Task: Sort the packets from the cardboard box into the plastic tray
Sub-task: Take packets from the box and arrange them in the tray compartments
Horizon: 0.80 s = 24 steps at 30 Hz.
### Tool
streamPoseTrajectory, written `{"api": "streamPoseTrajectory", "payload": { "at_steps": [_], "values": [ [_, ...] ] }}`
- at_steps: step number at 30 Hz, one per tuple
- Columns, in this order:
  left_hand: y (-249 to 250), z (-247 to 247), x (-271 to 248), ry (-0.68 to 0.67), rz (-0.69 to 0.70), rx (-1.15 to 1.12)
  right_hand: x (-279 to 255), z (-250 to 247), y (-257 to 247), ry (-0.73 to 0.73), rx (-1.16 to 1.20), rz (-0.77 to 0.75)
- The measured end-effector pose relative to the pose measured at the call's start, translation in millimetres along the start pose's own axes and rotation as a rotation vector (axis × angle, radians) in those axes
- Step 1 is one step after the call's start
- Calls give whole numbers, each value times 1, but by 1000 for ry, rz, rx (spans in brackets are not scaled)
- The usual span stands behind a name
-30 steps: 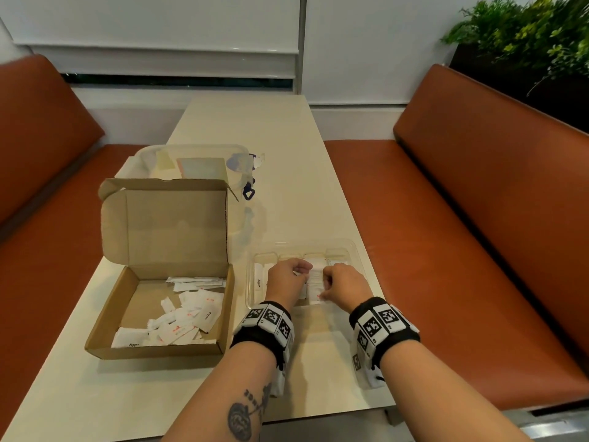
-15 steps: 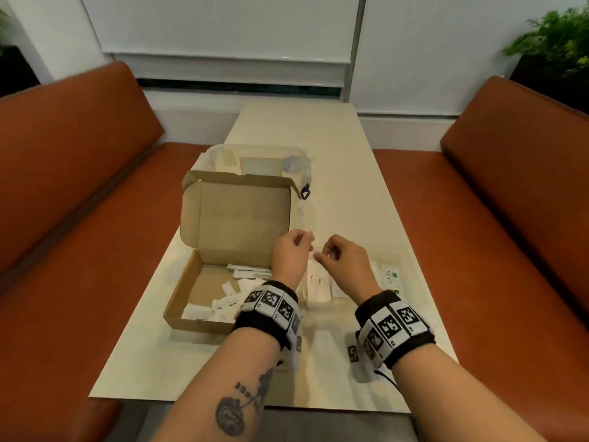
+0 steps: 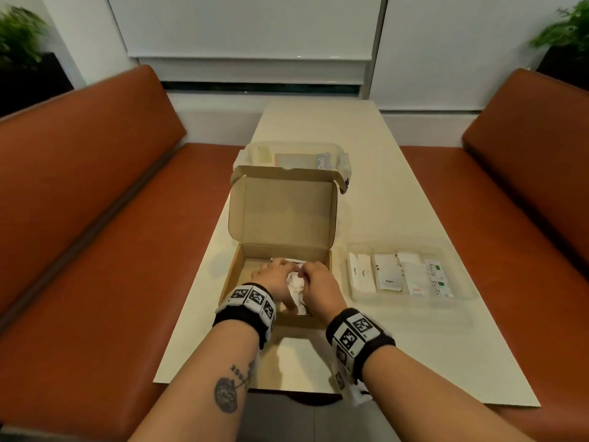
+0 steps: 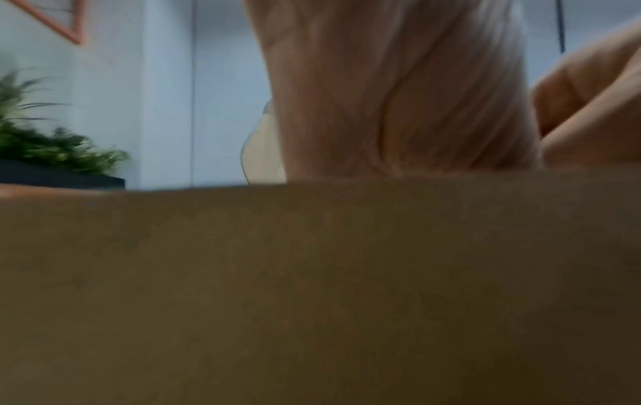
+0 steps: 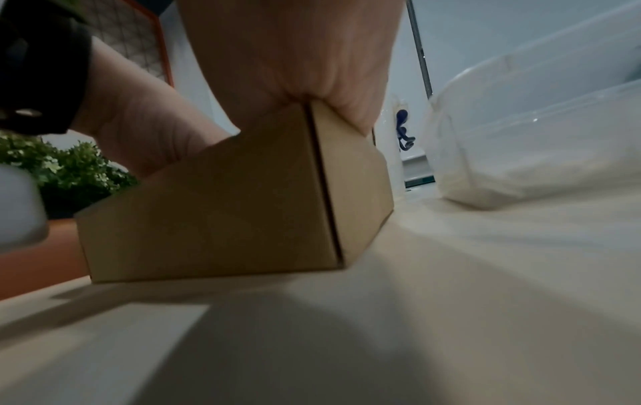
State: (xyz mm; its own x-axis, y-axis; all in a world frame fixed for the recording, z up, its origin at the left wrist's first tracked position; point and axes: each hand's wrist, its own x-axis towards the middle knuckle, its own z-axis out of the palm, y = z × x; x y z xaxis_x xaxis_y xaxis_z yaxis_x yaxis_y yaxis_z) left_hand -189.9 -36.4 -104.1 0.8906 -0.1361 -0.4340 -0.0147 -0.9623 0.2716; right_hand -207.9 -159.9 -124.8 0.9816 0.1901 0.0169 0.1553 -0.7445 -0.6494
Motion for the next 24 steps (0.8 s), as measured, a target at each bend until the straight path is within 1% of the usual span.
{"api": "streamPoseTrajectory", "payload": {
  "at_steps": [2,4,10,13,16,19,24],
  "values": [
    [1,1,3,2,28,53,0,2,1,6,-33,-7],
    [3,1,7,-5,60,56,-1,4,1,1,-67,-12],
    [12,3,15,-38,141,-62,-3,4,-1,39,-58,-13],
    [15,2,16,-100,133,12,-3,4,-1,43,-57,-10],
    [14,-2,17,-159,90,58,-2,3,-1,82,-14,9],
    [14,-9,17,-220,87,117,-1,3,-1,113,28,36],
    [9,-11,13,-192,60,197,0,5,0,102,10,34]
  ]
}}
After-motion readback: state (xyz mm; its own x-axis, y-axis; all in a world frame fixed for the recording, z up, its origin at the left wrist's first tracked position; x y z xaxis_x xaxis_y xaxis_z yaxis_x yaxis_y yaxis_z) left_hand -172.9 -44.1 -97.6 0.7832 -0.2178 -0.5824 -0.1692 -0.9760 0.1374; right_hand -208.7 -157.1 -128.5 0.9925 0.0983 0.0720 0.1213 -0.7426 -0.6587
